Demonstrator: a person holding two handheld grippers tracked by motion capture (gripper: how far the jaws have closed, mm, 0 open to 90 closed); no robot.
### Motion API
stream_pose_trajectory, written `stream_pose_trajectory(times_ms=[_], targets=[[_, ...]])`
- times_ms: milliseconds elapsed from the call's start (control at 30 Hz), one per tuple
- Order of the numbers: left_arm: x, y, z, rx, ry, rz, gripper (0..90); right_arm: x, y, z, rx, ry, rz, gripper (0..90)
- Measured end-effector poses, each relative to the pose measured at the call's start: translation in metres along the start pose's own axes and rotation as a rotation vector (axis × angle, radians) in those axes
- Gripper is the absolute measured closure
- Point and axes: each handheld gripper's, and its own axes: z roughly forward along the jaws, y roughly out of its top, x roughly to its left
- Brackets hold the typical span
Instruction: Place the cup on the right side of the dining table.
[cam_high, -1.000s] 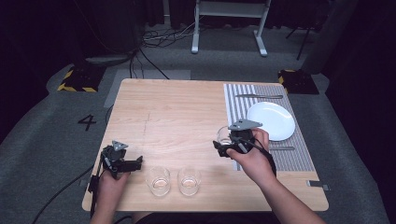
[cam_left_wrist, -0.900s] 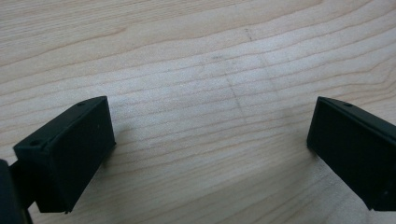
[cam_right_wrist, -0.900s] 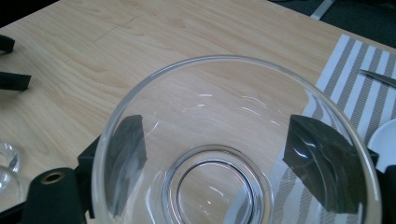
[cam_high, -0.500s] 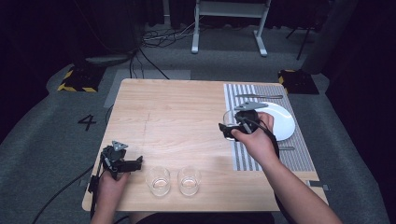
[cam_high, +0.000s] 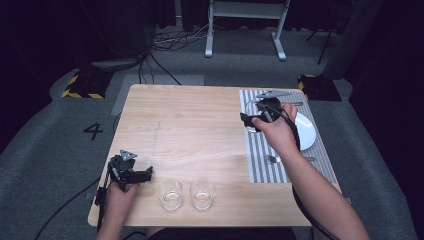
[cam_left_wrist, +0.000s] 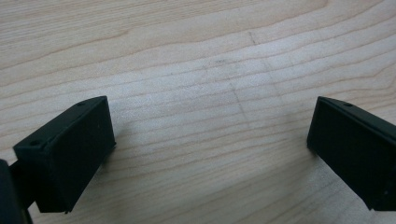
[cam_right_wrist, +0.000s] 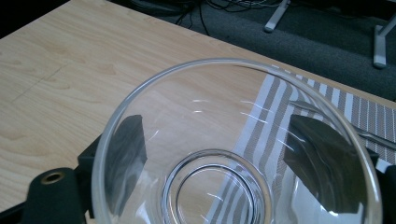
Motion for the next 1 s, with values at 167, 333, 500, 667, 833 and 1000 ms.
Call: stream_pose_trajectory(times_ms=[167,333,500,667,833,1000], targets=[[0.000,0.000,0.000,0.000,0.001,0.000,1.0,-0.015,0.006,0.010,-0.007,-0.011,0.030,19.0],[0.000,0.000,0.000,0.000,0.001,0.000,1.0,-0.030,0.013,0.022,-0.012,-0.032,0.046,19.1],[0.000,0.000,0.000,0.000,0.000,0.000,1.0,-0.040,0.021,0.033,-0.020,-0.049,0.049,19.0],[0.000,0.000,0.000,0.000,0.001,-0.001,1.0,-0.046,0.028,0.046,-0.028,-0.072,0.047,19.0],[0.000,0.000,0.000,-0.001,0.001,-0.001,1.0,-0.052,0.030,0.065,-0.027,-0.081,0.062,19.0],[0.000,0.000,0.000,0.001,0.002,-0.001,1.0,-0.060,0.029,0.085,-0.005,-0.098,0.083,19.0]])
